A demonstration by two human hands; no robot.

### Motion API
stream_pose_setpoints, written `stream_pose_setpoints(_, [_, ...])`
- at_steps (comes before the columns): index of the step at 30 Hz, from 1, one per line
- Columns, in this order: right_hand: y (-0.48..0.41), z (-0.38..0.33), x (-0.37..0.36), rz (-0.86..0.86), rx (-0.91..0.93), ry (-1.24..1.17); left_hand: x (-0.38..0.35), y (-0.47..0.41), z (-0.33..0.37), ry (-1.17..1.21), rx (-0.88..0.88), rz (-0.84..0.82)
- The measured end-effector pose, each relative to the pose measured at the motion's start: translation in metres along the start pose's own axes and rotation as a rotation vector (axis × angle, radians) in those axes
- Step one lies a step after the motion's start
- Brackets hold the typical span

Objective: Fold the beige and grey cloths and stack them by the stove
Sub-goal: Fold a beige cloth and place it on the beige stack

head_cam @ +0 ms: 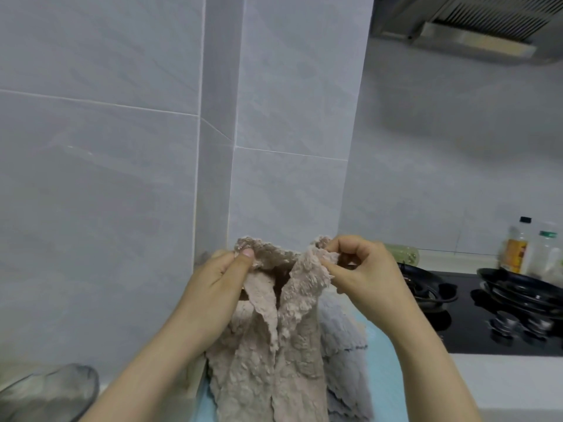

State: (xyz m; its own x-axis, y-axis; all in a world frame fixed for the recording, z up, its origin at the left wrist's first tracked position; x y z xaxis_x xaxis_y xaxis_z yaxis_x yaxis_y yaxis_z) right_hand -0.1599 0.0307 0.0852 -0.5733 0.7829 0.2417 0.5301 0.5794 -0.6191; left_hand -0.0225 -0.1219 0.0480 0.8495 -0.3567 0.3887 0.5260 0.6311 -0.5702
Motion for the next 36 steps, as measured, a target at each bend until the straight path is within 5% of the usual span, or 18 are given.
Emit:
stream_pose_setpoints(5, [0.005,-0.021,-0.003,0.006,0.144,0.035,0.005,0.000,0.011,0.002,-0.058,-0.011])
stream_pose_setpoints(13, [0.008,-0.032,0.001,0.088,0.210,-0.192,0.002,0.000,0.010,0.379,0.110,-0.080])
stream_pose_setpoints(21, [0.007,-0.020,-0.017,-0.166,-0.016,-0.084,-0.022,0.007,0.008,0.469,0.143,-0.224])
stream_pose_setpoints(36, [0.006,-0.010,-0.024,-0.190,-0.131,-0.252,-0.019,0.012,0.018,0.347,0.132,-0.189])
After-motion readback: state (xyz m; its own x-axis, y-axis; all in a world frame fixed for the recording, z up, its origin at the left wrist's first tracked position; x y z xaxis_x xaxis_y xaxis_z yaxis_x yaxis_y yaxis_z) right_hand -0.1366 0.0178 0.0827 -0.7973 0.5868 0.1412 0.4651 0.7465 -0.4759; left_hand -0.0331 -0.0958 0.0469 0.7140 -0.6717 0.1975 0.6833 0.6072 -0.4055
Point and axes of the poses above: each hand's wrist, its own y-axis away from the middle knuckle, its own x-axis out of the back of the hand, z = x × y, the point moved 8 cm from there along -y, towards the middle knuckle, and after that the axes turned 14 degrees about -y, right-handed, at the moved point
